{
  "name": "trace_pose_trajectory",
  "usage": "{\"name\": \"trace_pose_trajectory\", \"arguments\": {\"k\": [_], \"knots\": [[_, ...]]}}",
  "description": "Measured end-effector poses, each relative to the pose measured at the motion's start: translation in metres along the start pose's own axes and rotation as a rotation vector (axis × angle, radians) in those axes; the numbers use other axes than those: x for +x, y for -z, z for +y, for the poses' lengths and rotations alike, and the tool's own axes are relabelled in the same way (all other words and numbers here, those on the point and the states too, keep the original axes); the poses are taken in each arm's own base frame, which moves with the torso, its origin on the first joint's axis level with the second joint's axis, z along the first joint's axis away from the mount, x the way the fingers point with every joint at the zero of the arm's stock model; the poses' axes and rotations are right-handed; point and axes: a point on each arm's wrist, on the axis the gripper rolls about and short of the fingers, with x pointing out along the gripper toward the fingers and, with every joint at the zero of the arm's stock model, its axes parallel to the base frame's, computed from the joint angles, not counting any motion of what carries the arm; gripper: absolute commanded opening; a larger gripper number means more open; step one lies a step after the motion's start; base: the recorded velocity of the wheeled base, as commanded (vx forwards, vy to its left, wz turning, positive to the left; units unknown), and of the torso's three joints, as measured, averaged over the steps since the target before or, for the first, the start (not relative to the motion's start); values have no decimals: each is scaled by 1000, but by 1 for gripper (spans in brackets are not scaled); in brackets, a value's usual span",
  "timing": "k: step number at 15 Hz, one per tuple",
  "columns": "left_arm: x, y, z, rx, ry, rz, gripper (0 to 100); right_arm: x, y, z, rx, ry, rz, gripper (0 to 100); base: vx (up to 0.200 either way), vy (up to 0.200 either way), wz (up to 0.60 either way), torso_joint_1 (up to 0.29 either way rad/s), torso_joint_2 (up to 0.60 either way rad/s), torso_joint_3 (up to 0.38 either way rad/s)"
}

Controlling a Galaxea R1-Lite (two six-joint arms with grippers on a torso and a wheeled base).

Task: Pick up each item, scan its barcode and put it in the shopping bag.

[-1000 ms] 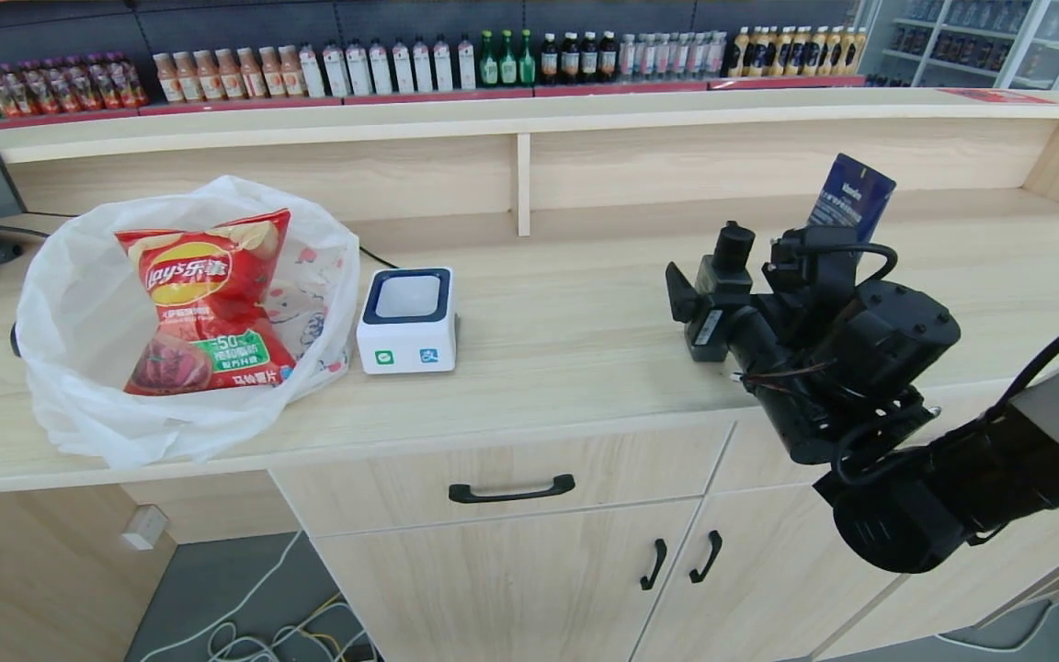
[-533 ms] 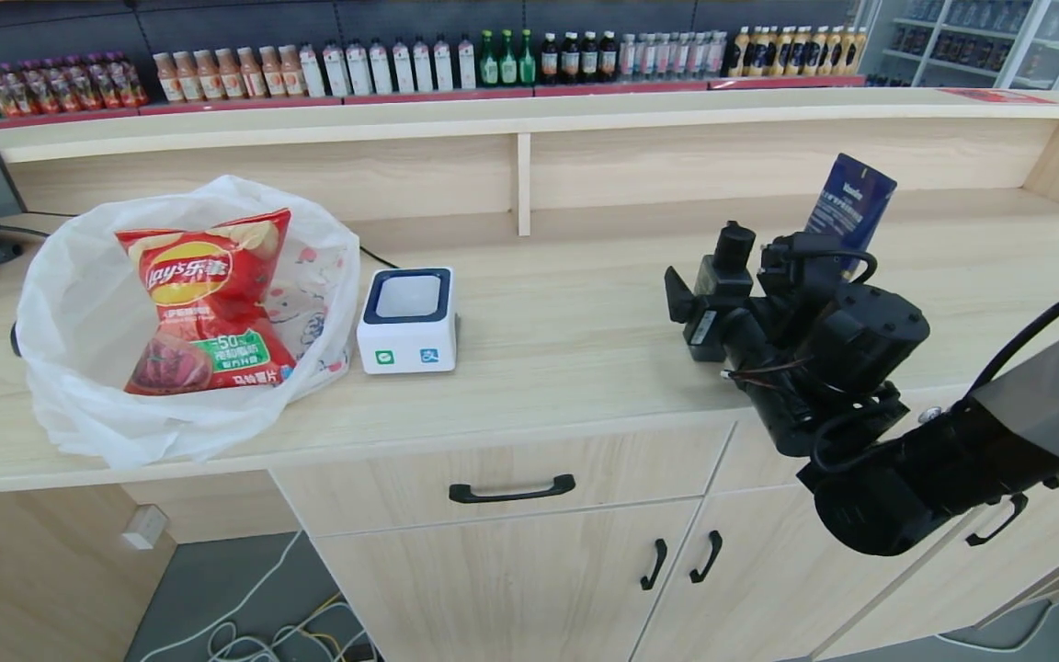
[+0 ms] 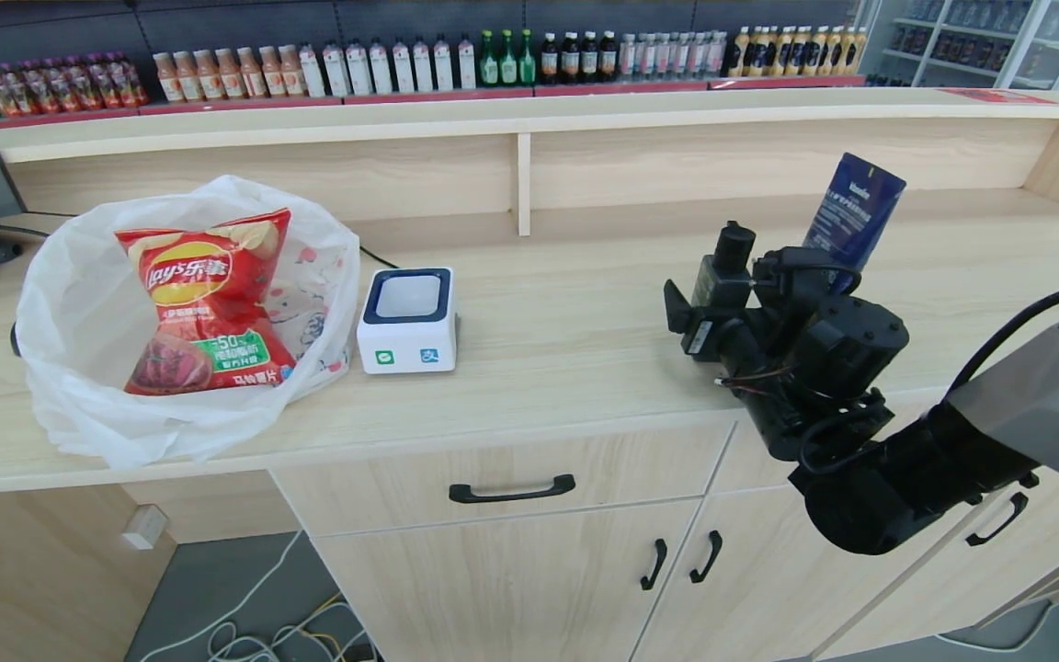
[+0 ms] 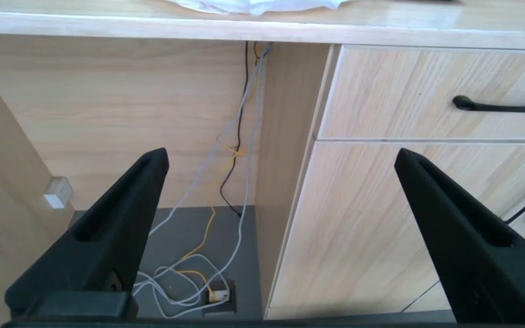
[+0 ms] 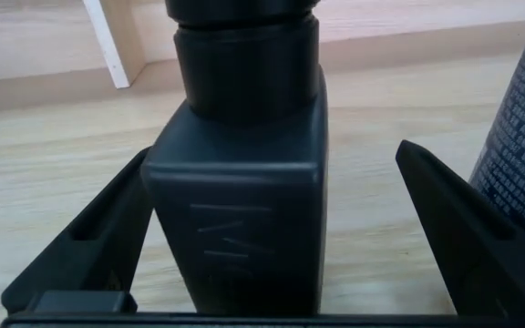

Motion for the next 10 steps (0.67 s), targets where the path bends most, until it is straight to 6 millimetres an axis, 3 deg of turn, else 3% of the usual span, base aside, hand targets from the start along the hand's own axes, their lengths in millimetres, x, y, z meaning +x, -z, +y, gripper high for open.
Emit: {"name": "trace_pose_trajectory", "arguments": {"k": [3,4,10], "knots": [[0,0,0,0,0,0,100,0,2,2,3,-3,4,100,0,0,0,0,0,0],[0,0,0,0,0,0,100,0,2,2,3,-3,5,0,0,0,0,0,0,0],[0,0,0,0,0,0,100,-1,3,2,2,-4,8,0,0,0,0,0,0,0]]}}
